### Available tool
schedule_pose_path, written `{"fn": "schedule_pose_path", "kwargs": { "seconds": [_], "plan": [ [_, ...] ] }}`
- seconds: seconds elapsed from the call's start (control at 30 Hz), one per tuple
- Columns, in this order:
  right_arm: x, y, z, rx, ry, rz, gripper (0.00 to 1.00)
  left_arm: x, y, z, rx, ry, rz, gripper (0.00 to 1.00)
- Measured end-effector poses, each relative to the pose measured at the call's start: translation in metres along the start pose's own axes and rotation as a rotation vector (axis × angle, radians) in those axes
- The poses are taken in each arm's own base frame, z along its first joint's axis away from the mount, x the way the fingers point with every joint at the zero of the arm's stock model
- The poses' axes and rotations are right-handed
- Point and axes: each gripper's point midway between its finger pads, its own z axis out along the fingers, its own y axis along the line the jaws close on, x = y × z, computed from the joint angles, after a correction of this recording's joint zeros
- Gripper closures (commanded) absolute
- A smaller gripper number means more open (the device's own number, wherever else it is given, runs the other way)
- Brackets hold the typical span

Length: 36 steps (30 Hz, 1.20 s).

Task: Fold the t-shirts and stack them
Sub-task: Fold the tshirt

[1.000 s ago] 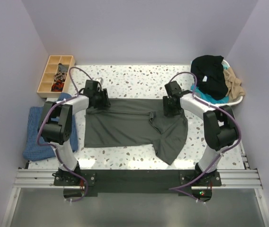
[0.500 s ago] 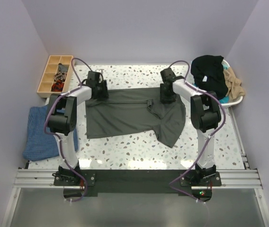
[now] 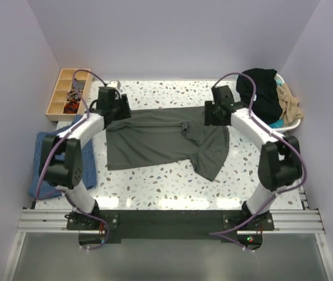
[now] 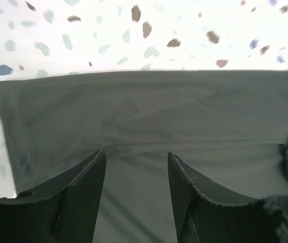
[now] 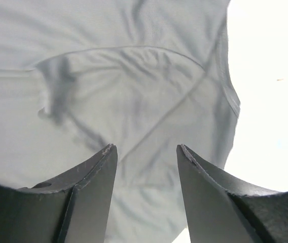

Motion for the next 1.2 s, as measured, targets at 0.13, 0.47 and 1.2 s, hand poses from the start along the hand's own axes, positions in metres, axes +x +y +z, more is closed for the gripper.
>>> {"fn": "schedule_pose_path", "kwargs": {
  "seconds": [0.13,0.47,1.2],
  "plan": [
    [0.011,-0.006,-0.045,-0.032,-0.073,0.063,0.42,-0.011,-0.004,-0.057,0.007,-0.121,-0.049,0.42],
    [0.143,-0.028,-0.080,-0.042,0.100,0.223,0.39,0.150,0.018,-0.119,-0.108,0.065,-0.203,0.30],
    [0.232,-0.013,-0.069,-0.103,0.281,0.434,0.40,0.204,0.080,-0.135,-0.434,0.067,-0.379,0.33]
  ]
}}
